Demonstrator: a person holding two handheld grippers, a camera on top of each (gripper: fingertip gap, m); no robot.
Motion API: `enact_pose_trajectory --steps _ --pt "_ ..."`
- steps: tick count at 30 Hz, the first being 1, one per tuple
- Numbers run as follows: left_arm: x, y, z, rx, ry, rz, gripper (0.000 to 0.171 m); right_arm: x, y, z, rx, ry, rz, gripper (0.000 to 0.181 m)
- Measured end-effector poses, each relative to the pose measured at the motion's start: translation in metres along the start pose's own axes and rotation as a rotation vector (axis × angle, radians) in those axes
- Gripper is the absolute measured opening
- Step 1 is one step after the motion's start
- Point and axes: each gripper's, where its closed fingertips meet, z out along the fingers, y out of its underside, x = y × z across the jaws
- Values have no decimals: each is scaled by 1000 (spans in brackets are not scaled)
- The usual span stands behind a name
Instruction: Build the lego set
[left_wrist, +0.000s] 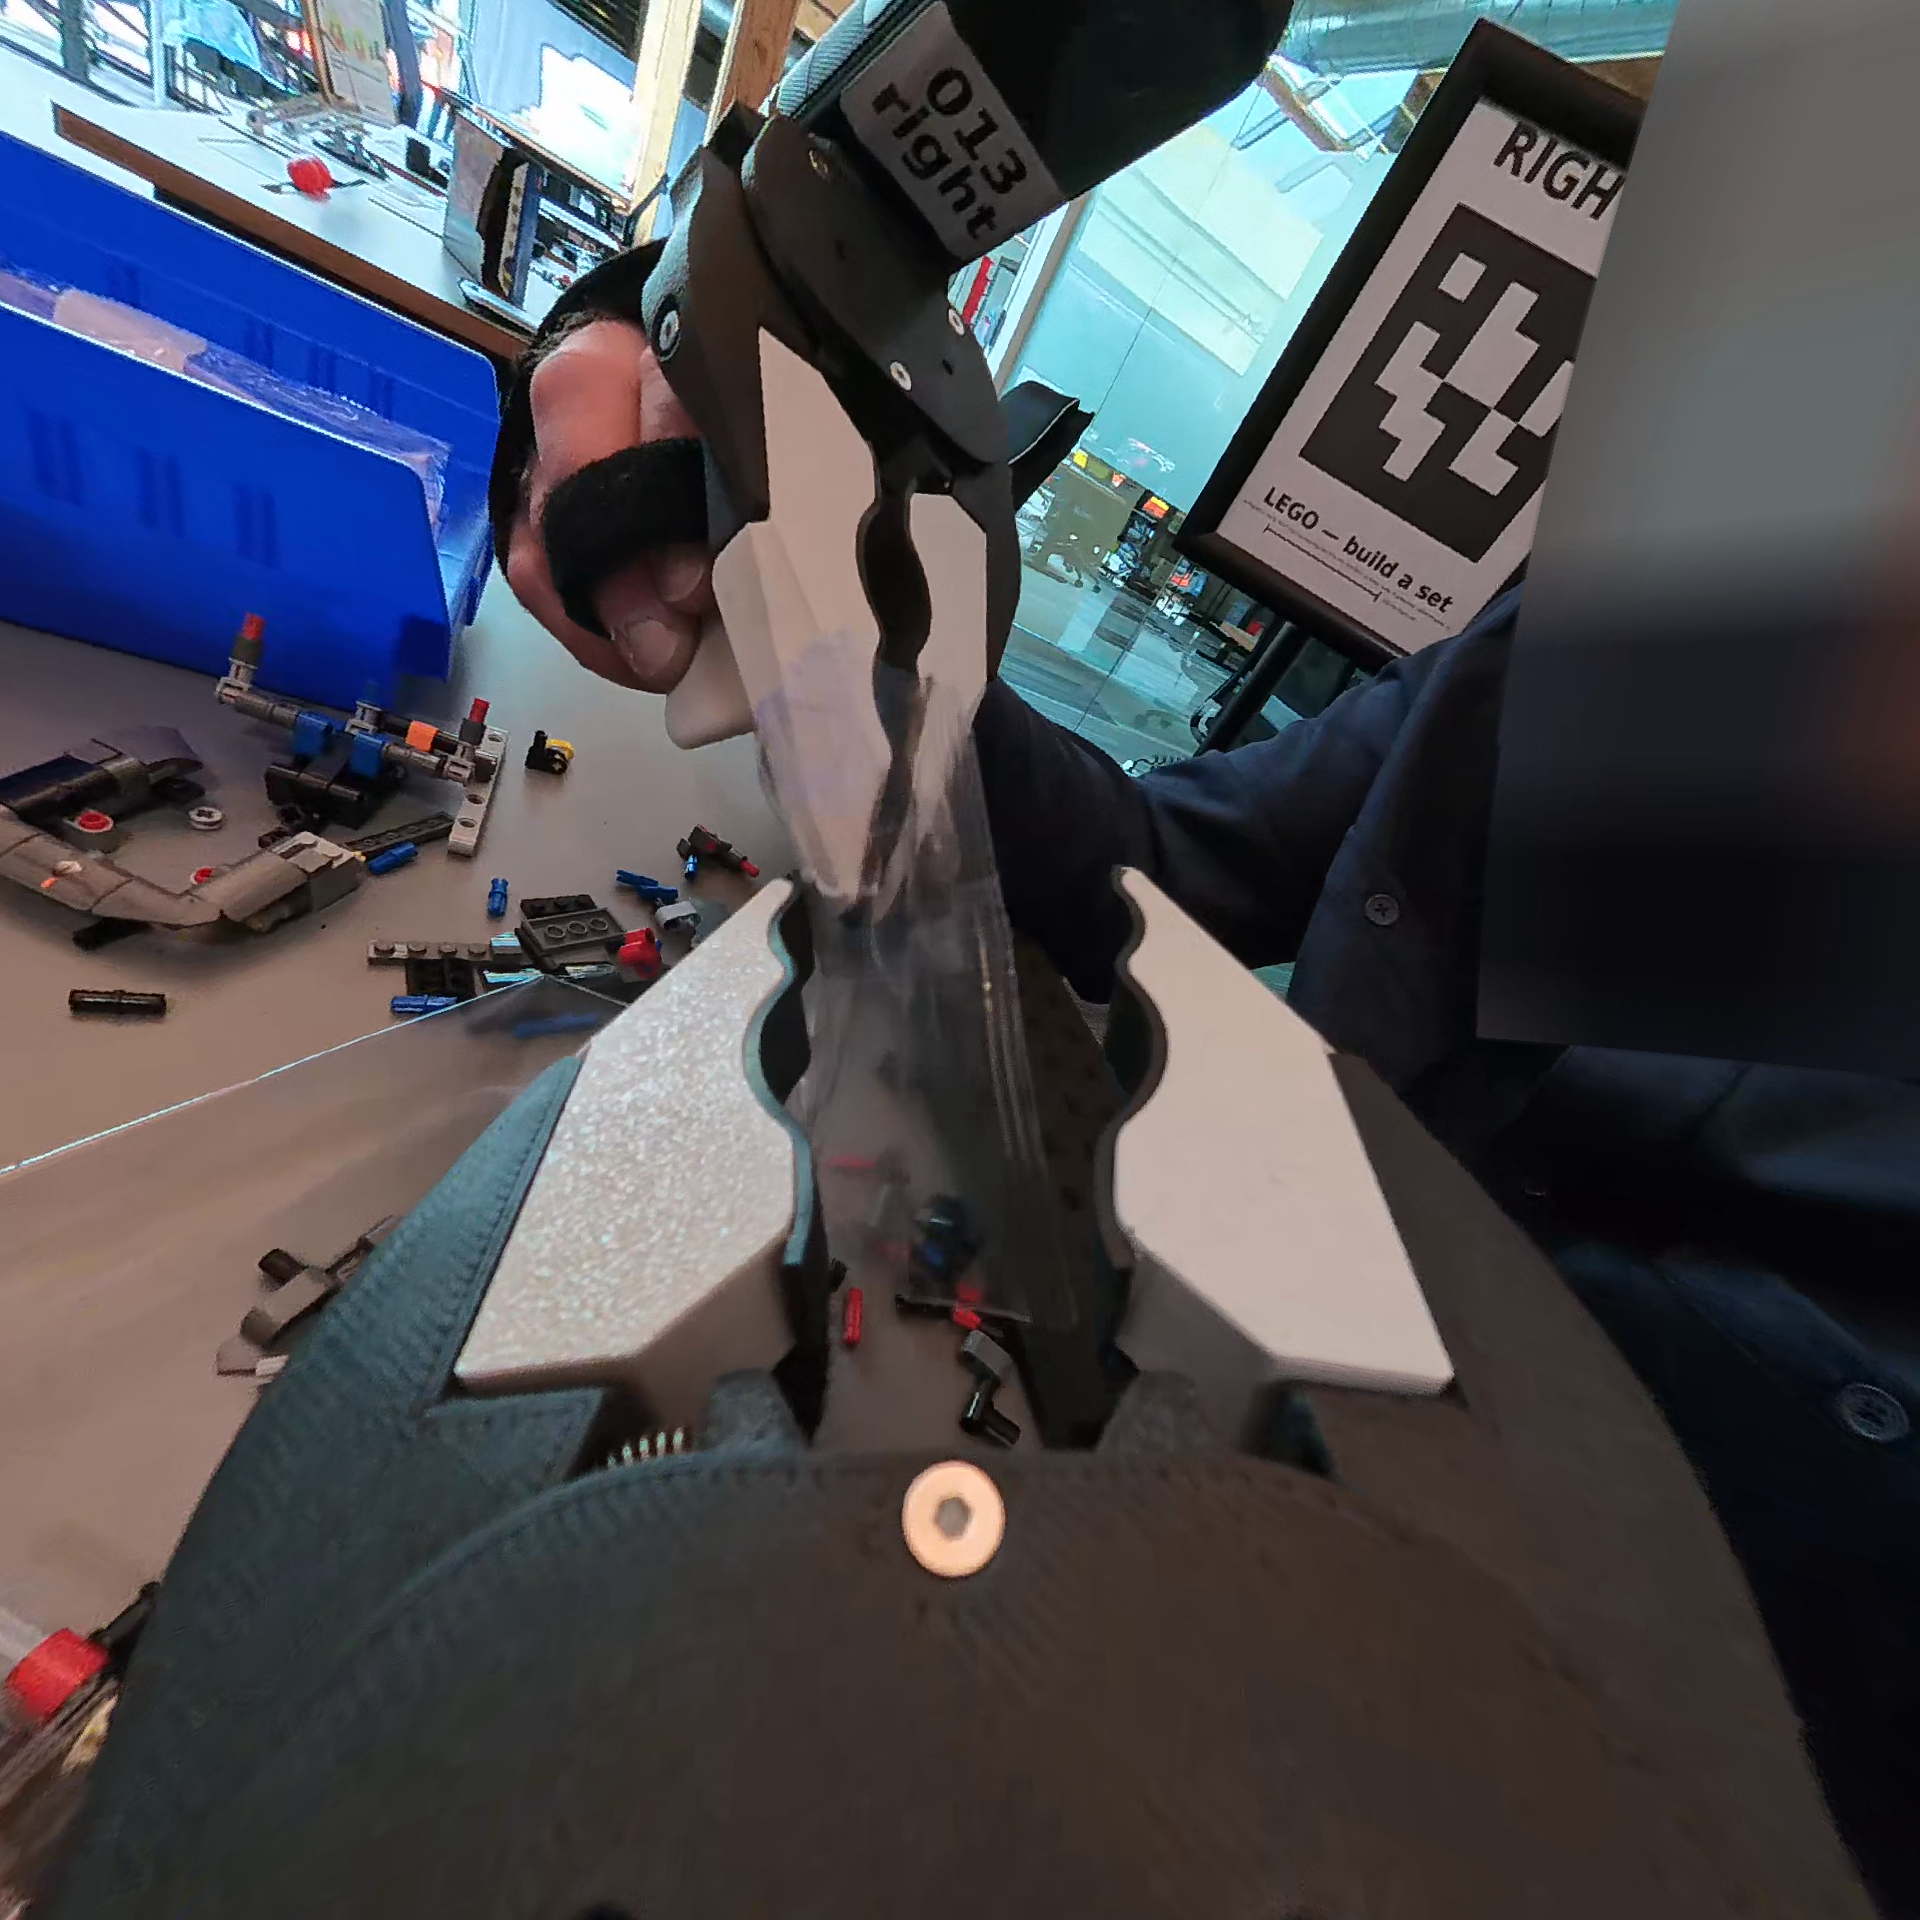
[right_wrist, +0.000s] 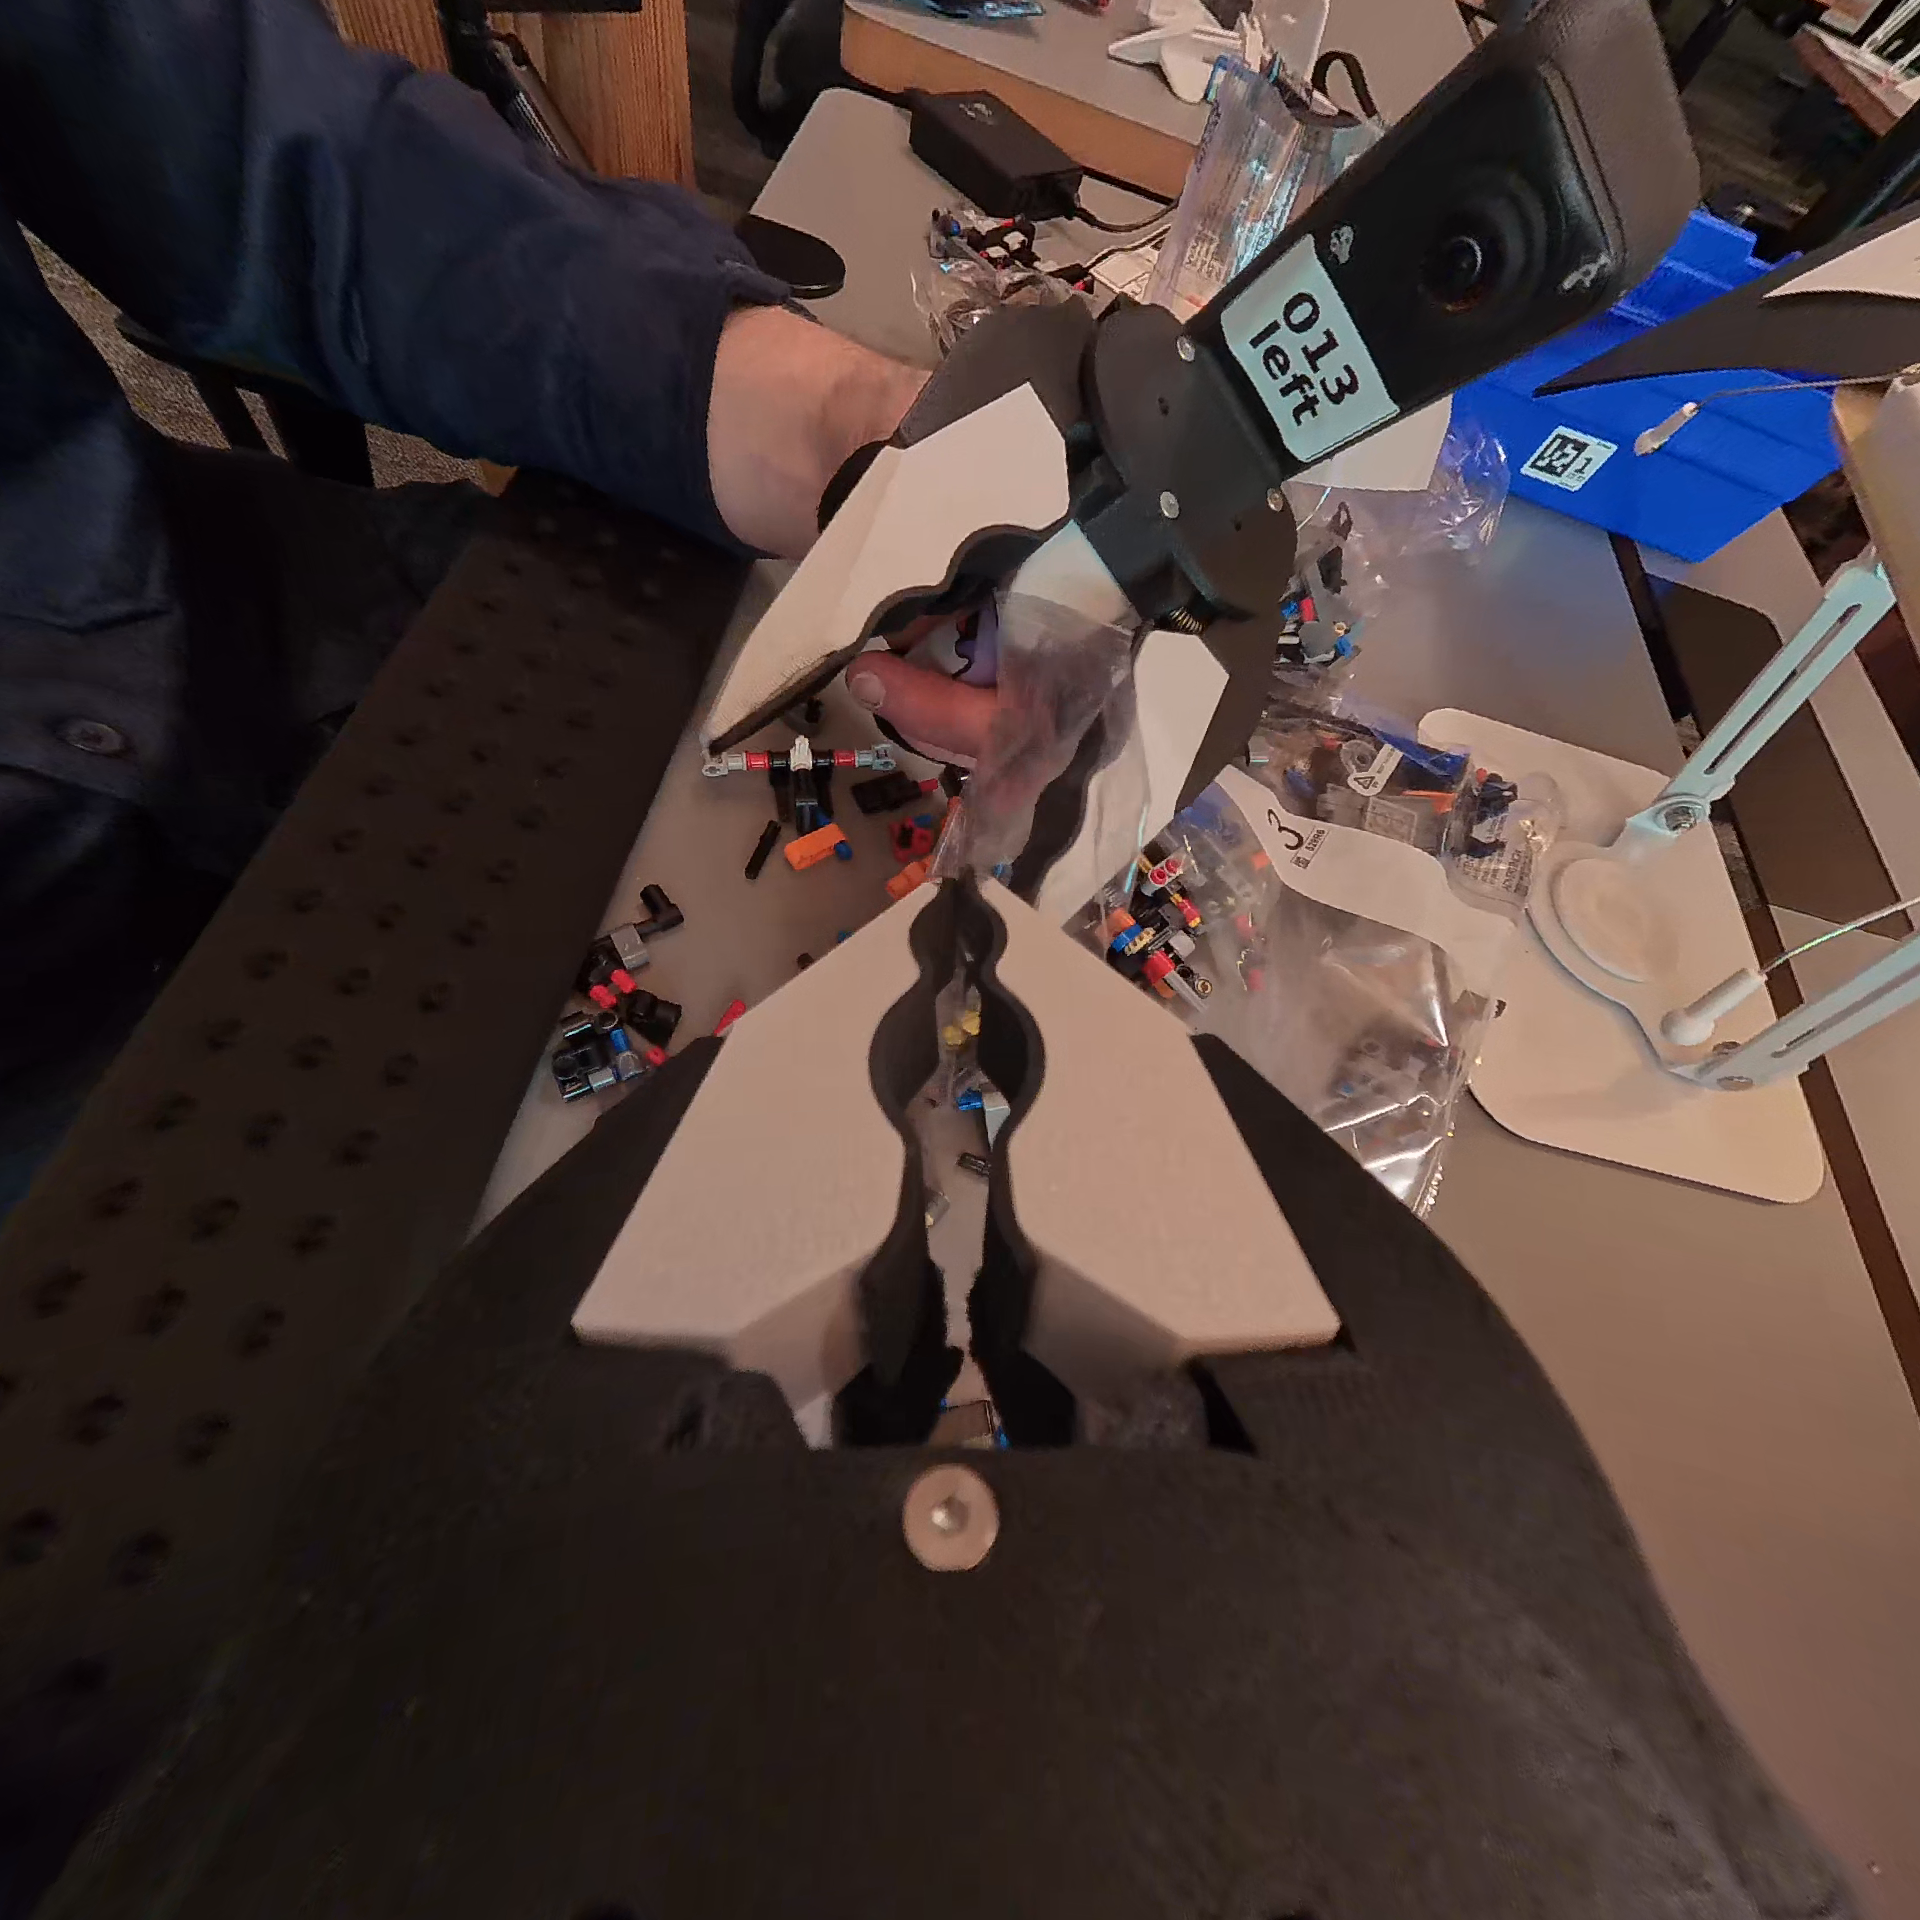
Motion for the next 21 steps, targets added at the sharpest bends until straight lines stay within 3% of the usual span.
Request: enact_pose_trajectory --steps 8,21 --pt "-5 -4 -5 25 -33 21 37 -1 -2 -1 7 -4 -4 0" --pt "-10 -6 -8 27 -85 56 30 4 0 -3 7 13 16 0"
